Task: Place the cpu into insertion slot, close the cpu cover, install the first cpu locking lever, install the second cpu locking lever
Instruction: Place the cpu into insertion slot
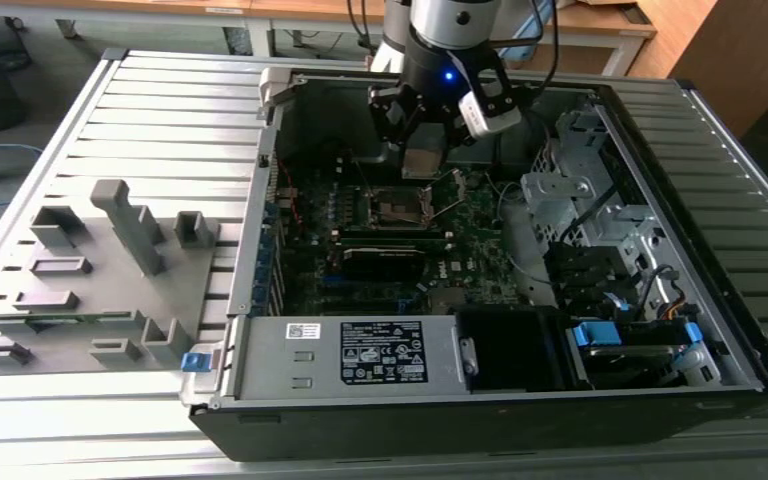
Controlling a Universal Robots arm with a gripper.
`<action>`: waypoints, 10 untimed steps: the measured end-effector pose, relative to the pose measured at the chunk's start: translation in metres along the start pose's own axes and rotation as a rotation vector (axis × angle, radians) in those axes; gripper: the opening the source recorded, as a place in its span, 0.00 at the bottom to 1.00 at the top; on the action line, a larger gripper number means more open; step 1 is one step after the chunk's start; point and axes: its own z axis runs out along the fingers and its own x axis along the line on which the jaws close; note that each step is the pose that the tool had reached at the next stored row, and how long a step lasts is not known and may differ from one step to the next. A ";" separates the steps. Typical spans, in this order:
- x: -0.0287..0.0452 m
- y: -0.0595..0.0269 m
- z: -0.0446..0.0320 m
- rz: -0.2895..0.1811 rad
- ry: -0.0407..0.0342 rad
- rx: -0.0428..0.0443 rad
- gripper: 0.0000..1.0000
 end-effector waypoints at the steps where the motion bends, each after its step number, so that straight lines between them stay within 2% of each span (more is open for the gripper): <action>1: 0.0000 0.0000 0.0000 0.000 0.0001 0.0001 0.54; 10: 0.0000 -0.0002 0.0026 0.000 -0.0001 -0.0003 0.54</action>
